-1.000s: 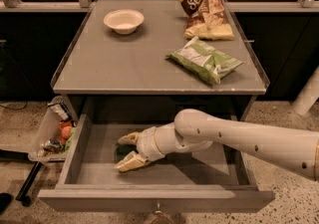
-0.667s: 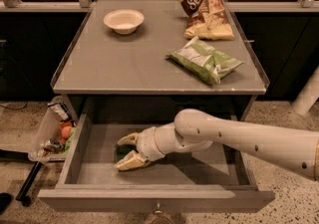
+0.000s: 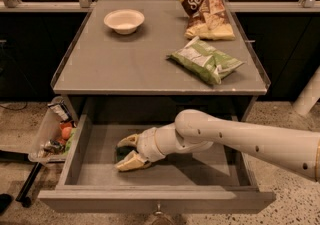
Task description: Pick sponge from top drawer and place on counter
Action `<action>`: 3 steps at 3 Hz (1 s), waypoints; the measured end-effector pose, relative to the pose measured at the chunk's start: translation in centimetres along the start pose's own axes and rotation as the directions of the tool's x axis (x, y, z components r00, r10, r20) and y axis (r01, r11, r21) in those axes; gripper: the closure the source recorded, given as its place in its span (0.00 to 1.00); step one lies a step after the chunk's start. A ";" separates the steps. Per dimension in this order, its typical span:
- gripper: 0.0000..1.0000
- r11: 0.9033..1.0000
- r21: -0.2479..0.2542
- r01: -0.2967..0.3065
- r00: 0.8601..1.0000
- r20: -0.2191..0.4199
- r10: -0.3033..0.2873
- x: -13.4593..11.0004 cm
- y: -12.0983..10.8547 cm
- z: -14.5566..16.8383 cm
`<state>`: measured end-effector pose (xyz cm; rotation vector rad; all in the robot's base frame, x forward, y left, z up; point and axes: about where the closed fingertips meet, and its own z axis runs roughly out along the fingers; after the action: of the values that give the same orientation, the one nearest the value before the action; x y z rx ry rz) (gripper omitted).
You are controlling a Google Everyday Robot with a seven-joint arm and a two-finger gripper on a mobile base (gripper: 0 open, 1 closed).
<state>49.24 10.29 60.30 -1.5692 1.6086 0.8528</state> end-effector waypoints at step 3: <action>1.00 0.984 0.046 -0.174 0.971 0.175 0.163 -0.6 0.2 -19.1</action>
Offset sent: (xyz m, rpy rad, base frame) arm -0.0379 -0.1774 0.1126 0.1216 0.1844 -0.1649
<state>48.08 -5.68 70.75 -1.2938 1.6440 0.9907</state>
